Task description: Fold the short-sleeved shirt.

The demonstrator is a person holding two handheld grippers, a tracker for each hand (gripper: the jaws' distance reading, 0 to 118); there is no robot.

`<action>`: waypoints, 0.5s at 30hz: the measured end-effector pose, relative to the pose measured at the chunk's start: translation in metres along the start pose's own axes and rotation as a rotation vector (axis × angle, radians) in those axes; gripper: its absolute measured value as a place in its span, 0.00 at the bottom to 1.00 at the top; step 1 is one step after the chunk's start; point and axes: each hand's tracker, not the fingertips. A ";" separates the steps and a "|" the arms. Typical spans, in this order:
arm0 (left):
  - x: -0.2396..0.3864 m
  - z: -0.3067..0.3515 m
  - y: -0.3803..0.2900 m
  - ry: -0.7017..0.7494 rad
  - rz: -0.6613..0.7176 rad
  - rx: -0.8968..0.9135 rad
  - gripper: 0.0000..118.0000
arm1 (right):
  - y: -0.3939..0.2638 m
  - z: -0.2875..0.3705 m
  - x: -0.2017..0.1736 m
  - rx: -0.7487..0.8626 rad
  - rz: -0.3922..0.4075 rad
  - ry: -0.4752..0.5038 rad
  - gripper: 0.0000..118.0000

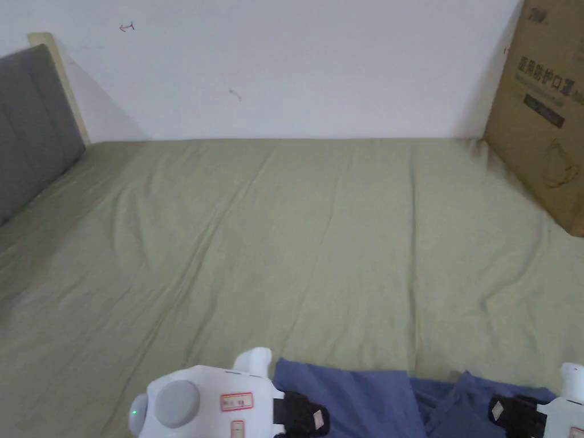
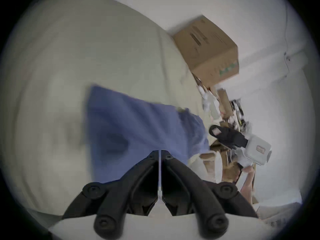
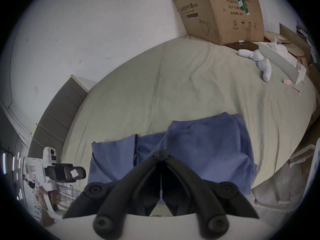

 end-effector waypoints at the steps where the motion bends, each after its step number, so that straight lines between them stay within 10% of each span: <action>1: -0.017 0.011 0.000 0.015 0.017 0.003 0.02 | -0.001 -0.003 -0.004 -0.008 0.007 0.003 0.00; 4: -0.059 0.028 -0.007 -0.024 0.122 0.056 0.15 | -0.003 -0.013 -0.018 -0.031 0.029 0.004 0.00; 7: -0.084 0.019 -0.009 -0.113 0.236 0.039 0.93 | -0.004 -0.021 -0.033 -0.053 0.047 0.014 0.00; 8: -0.087 0.011 -0.011 -0.110 0.247 0.007 1.00 | -0.003 -0.023 -0.037 -0.058 0.054 0.021 0.00; 15: -0.097 -0.042 0.002 -0.342 0.317 -0.056 0.93 | -0.003 -0.028 -0.066 -0.081 0.127 0.009 0.00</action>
